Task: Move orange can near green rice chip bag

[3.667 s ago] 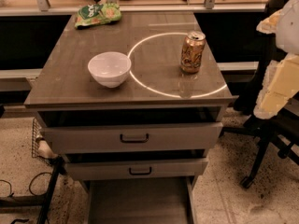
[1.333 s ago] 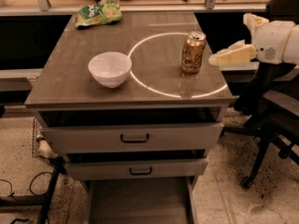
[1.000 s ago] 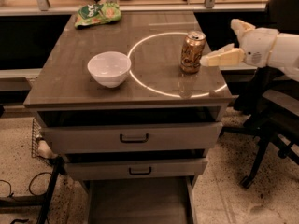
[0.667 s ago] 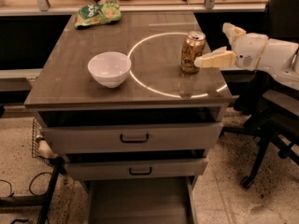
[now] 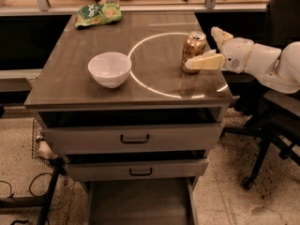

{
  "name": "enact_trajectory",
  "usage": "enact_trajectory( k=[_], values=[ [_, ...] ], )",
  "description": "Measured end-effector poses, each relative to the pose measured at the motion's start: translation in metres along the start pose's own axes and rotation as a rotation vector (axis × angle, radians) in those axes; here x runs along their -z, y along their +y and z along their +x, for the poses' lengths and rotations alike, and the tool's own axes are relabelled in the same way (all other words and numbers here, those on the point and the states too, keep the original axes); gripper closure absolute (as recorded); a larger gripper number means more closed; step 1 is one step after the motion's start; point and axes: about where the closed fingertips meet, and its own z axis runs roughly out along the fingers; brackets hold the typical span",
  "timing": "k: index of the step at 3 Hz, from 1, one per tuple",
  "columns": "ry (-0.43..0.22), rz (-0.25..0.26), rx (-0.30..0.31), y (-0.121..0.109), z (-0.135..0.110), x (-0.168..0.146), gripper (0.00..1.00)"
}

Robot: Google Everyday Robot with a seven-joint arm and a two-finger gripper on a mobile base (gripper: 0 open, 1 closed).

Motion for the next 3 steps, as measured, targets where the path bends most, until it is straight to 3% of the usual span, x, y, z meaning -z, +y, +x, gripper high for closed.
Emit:
enact_trajectory(
  k=[1,3],
  values=[
    [-0.006,-0.022,-0.012,0.000,0.005,-0.012,0.00],
    [0.001,-0.054,-0.057,0.004,0.023,-0.035,0.41]
  ],
)
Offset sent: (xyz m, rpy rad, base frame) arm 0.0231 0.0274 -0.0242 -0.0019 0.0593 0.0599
